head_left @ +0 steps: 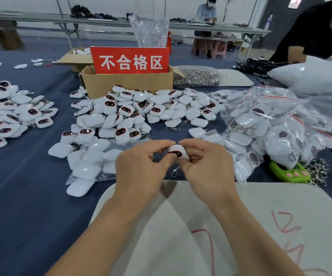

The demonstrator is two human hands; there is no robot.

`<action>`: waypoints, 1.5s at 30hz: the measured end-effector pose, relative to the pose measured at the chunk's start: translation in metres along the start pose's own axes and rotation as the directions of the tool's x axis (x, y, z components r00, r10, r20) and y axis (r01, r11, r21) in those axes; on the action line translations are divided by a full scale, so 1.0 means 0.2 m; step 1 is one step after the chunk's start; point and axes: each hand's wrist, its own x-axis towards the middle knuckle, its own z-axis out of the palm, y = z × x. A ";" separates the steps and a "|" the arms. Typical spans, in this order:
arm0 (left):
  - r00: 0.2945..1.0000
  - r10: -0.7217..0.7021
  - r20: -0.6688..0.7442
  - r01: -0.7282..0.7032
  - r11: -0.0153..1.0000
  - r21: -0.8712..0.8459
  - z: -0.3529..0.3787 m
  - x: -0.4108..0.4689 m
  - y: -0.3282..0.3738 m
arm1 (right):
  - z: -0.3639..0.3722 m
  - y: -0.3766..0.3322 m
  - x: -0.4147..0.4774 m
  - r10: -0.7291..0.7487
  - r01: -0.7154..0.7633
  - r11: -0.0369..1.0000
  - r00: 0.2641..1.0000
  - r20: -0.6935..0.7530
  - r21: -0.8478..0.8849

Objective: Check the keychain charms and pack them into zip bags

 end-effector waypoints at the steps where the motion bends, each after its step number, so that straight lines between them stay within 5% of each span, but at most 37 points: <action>1: 0.999 0.024 -0.025 -0.023 0.999 0.037 0.00 0.00 0.00 | 0.00 0.00 0.00 -0.031 0.029 0.999 0.999 -0.044 -0.036; 5: 0.983 0.124 -0.135 -0.092 0.971 0.222 -0.01 -0.01 -0.02 | 0.01 -0.01 -0.02 -0.185 0.178 0.982 0.970 -0.158 -0.058; 10: 0.988 0.082 -0.131 -0.053 0.976 0.213 -0.01 0.01 -0.04 | 0.02 -0.02 -0.03 -0.255 0.247 0.967 0.951 -0.175 -0.063; 14: 0.997 0.025 0.073 -0.020 0.998 -0.063 -0.03 0.03 -0.03 | 0.00 -0.03 -0.01 -0.161 0.174 0.980 0.979 -0.125 0.095; 18: 0.990 -0.044 0.131 0.074 0.969 -0.237 -0.01 0.04 -0.02 | 0.00 -0.02 0.02 -0.060 0.062 0.965 0.998 -0.017 0.255; 23: 0.975 -0.180 0.128 0.218 0.876 -0.430 -0.02 0.05 -0.02 | 0.03 0.02 0.01 -0.033 0.019 0.993 0.992 0.119 0.115; 26: 0.988 -0.153 -0.026 0.143 0.960 -0.242 -0.03 0.05 -0.03 | 0.03 0.03 0.03 0.050 -0.066 0.985 0.993 0.106 0.157; 28: 0.986 -0.125 -0.111 0.138 0.984 0.110 -0.03 0.05 -0.05 | 0.03 0.03 0.03 0.073 -0.092 0.981 0.991 0.110 0.171; 30: 0.985 -0.148 -0.093 0.175 0.864 0.472 -0.05 0.04 -0.05 | 0.03 0.04 0.03 0.091 -0.108 0.979 0.990 0.106 0.175; 32: 0.987 -0.160 -0.030 0.141 0.749 0.648 -0.04 0.03 -0.05 | 0.04 0.05 0.04 0.110 -0.124 0.980 0.989 0.100 0.156; 38: 0.986 -0.162 -0.027 0.153 0.849 0.506 -0.05 0.05 -0.04 | 0.10 0.06 0.05 0.122 -0.130 0.985 0.990 0.073 0.111; 45: 0.994 0.098 -0.041 -0.078 0.935 0.345 -0.08 0.03 -0.01 | 0.24 0.02 0.11 0.043 -0.049 0.998 0.984 0.170 0.035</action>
